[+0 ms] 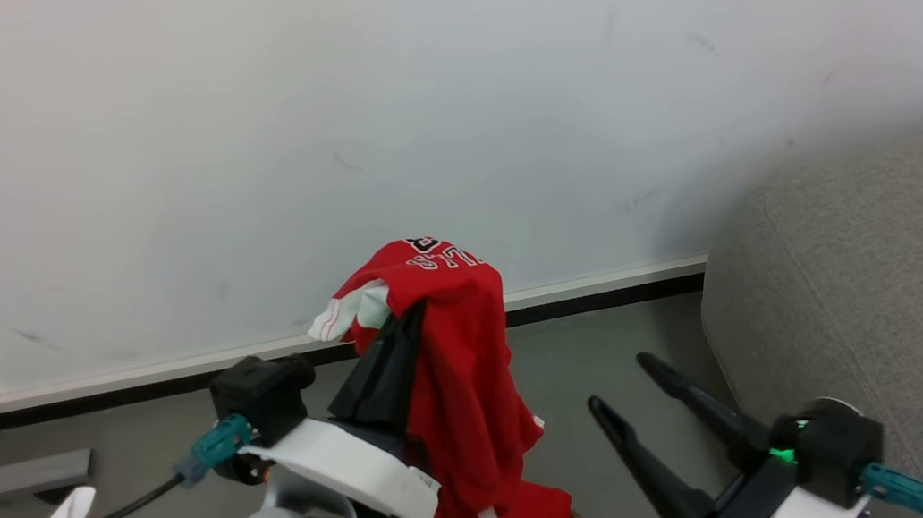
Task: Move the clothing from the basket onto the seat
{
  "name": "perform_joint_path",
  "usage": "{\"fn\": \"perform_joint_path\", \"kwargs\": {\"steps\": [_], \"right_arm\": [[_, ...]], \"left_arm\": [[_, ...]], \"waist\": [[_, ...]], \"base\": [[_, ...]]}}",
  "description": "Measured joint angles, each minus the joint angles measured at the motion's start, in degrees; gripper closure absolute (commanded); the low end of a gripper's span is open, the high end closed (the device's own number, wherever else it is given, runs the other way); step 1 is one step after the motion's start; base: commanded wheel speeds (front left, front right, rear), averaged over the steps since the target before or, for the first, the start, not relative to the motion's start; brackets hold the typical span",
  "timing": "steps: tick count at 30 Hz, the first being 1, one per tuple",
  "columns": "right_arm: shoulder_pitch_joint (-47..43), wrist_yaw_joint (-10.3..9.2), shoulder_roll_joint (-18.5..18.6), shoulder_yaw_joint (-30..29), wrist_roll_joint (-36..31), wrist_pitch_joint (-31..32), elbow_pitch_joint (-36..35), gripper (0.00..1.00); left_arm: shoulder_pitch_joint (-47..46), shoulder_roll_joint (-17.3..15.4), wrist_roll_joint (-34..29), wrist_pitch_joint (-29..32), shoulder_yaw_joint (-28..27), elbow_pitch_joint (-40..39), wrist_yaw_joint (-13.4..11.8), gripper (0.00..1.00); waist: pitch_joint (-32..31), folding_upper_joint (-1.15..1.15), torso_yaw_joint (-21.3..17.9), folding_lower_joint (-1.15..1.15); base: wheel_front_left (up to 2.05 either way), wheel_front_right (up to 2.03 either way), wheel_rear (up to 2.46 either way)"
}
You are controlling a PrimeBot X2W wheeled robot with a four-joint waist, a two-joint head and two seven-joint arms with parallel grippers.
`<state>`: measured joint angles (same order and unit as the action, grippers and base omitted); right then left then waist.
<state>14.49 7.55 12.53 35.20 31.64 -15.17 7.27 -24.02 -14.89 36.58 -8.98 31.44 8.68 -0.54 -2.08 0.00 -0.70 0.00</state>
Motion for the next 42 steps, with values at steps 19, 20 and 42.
{"fn": "perform_joint_path", "kwargs": {"steps": [19,20,42], "right_arm": [[13.9,0.00,0.3,18.7,11.1,0.0,17.7,0.00],[14.3,0.00,0.2,19.5,11.5,0.0,18.4,0.00],[17.4,0.00,-1.0,19.4,13.6,0.0,21.0,1.00]], "left_arm": [[-0.1,3.8,-0.7,2.0,7.5,-1.9,2.7,1.00],[-0.1,4.0,-0.7,2.2,8.0,-2.0,3.0,1.00],[-0.3,5.2,-0.5,2.3,9.6,-0.2,3.0,1.00]], "waist": [[-1.0,0.00,6.4,0.00],[-1.1,0.00,6.9,0.00],[-1.2,0.00,10.2,0.00]], "base": [[0.00,0.00,0.00],[0.00,0.00,0.00],[0.00,0.00,0.00]]}}
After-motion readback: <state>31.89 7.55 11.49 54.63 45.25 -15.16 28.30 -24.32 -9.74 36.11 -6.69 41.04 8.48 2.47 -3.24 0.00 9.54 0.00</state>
